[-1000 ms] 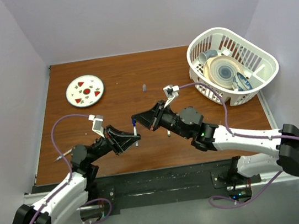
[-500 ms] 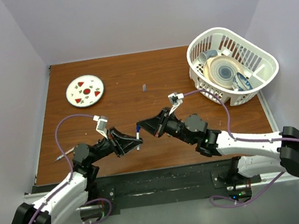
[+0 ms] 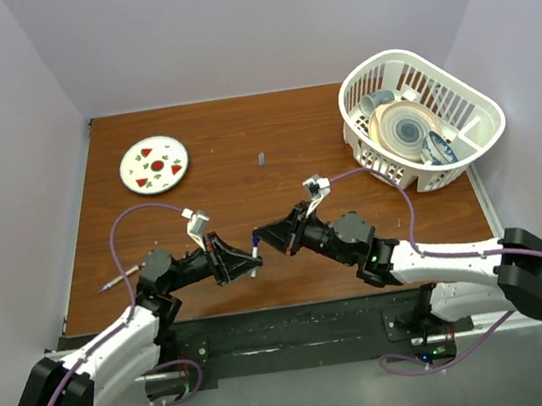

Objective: Insert the pens into the pen caps

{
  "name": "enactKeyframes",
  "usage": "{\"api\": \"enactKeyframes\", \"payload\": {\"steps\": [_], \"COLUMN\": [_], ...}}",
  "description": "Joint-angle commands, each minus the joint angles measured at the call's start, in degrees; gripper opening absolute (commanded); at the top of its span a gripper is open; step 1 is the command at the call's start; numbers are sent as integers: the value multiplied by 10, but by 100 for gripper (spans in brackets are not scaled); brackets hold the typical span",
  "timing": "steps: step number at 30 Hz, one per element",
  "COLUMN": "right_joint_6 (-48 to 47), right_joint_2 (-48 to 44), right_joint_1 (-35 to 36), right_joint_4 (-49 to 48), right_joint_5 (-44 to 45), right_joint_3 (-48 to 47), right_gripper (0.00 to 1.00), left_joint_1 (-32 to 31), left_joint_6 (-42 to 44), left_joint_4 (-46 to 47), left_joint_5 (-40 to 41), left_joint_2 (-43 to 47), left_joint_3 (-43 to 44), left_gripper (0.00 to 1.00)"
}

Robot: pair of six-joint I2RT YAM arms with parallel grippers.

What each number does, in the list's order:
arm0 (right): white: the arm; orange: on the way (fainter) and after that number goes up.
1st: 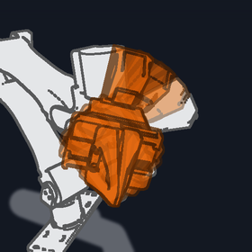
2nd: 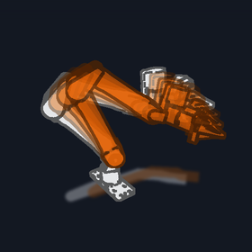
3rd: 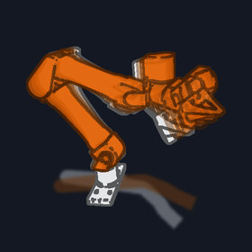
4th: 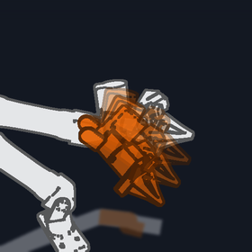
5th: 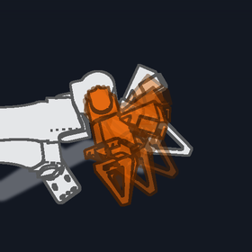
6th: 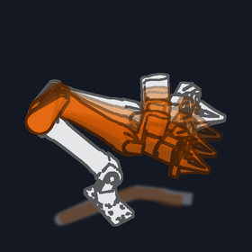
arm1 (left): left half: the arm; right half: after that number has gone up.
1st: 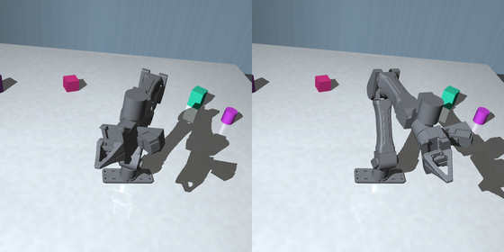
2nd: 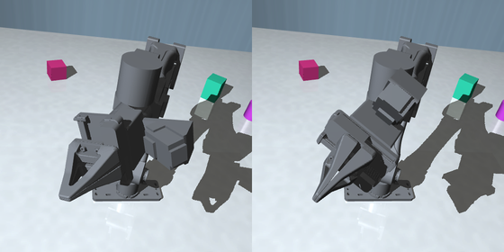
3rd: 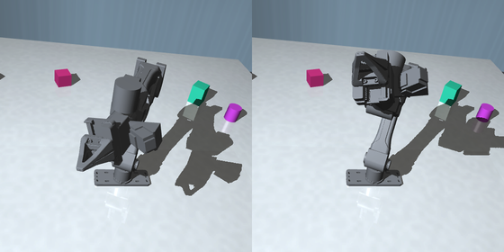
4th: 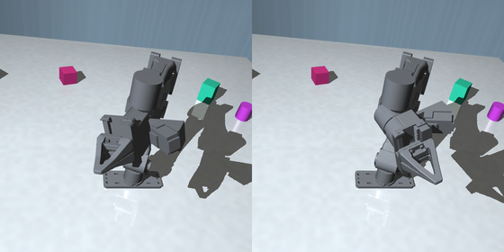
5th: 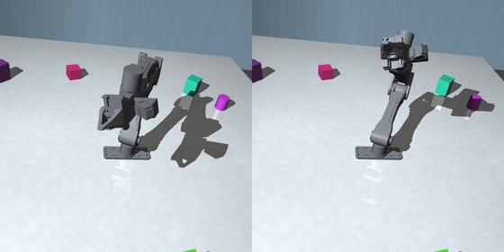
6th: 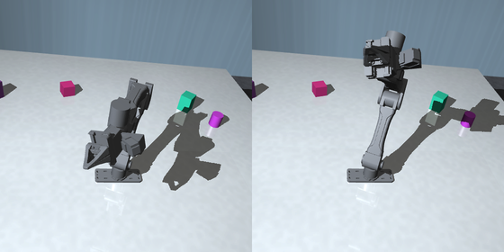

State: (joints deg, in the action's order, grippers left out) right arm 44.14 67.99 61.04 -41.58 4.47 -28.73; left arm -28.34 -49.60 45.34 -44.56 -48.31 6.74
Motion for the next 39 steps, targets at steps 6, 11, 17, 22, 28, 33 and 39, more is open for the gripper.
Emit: {"api": "enactKeyframes", "payload": {"steps": [6,11,17,22,28,33,39], "right_joint_6": [45,52,76,83,77,43,-31], "right_joint_2": [70,82,130,152,125,60,-7], "right_joint_1": [65,93,131,168,176,159,116], "right_joint_4": [32,68,80,155,255,375,436], "right_joint_5": [-142,-121,-105,-59,7,153,226], "right_joint_3": [53,54,41,3,-41,-109,-180], "right_gripper": [0,0,0,0,0,0,44], "left_joint_1": [9,11,12,12,12,12,11], "left_joint_6": [65,98,144,172,181,175,160], "left_joint_4": [55,24,-53,-95,-112,-123,-118], "left_joint_5": [140,169,218,267,266,234,181], "left_joint_2": [-48,-63,-79,-77,-69,-72,-90], "left_joint_3": [89,130,194,209,200,178,152], "left_gripper": [0,0,0,0,0,0,0]}}
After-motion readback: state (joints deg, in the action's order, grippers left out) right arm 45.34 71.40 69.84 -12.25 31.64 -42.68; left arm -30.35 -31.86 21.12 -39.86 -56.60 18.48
